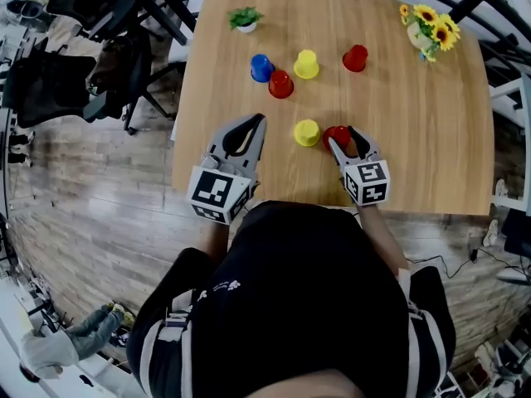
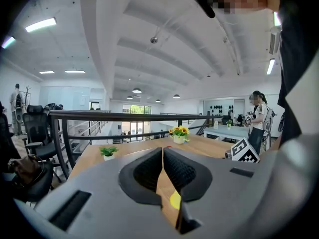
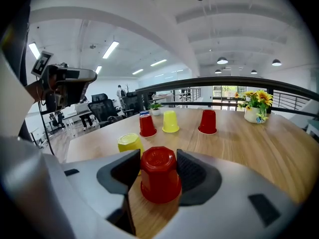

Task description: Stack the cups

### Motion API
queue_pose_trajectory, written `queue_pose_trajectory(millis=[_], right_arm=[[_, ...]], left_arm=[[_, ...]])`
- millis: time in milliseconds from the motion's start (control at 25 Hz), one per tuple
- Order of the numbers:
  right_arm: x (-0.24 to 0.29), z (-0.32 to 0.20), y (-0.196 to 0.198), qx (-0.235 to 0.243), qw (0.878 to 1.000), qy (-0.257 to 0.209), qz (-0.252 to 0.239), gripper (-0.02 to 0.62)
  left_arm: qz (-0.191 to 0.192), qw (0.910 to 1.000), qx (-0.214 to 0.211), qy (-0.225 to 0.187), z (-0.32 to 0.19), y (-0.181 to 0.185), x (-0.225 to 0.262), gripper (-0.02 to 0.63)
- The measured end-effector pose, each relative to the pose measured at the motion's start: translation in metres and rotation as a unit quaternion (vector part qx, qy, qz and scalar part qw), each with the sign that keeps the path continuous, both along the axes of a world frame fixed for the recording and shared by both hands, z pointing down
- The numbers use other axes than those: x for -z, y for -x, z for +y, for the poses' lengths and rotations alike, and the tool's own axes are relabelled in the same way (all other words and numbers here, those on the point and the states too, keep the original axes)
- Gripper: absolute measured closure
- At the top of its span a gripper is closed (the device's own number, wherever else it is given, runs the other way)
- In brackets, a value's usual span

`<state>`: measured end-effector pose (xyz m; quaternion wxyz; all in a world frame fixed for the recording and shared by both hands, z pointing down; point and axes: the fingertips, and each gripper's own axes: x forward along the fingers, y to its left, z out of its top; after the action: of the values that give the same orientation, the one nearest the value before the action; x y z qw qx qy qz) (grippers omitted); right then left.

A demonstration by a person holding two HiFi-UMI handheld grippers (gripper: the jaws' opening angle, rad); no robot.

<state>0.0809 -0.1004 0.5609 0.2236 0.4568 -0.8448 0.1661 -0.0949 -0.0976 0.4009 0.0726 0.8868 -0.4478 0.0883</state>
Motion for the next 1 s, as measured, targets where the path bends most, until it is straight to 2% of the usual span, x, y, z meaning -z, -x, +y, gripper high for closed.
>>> queue_pose_trajectory(millis=[200, 440, 640, 800, 1000], right_arm=[[0.0, -0.001, 0.005, 0.009, 1.0, -0.002, -0.007, 0.365], [0.035, -0.004, 0.0, 0.0, 0.998, -0.035, -0.058, 0.344], [0.079, -0.033, -0.031, -0.06, 0.989, -0.09, -0.099, 0.348], [0.096, -0.066, -0.059, -0.104, 0.983, -0.118, -0.1, 0.348], [0.103, -0.1, -0.076, -0.126, 0.979, -0.132, -0.095, 0.348]], left_arm=[[0.0, 1.0, 0.001, -0.002, 0.0, 0.0, 0.001, 0.589], [0.002, 1.0, 0.005, -0.002, -0.003, 0.001, 0.0, 0.589], [0.001, 1.0, 0.002, 0.0, -0.005, -0.002, -0.001, 0.589], [-0.003, 1.0, 0.0, -0.003, -0.009, -0.002, 0.001, 0.589], [-0.006, 0.9999, 0.008, -0.002, -0.021, 0.001, 0.0, 0.589]])
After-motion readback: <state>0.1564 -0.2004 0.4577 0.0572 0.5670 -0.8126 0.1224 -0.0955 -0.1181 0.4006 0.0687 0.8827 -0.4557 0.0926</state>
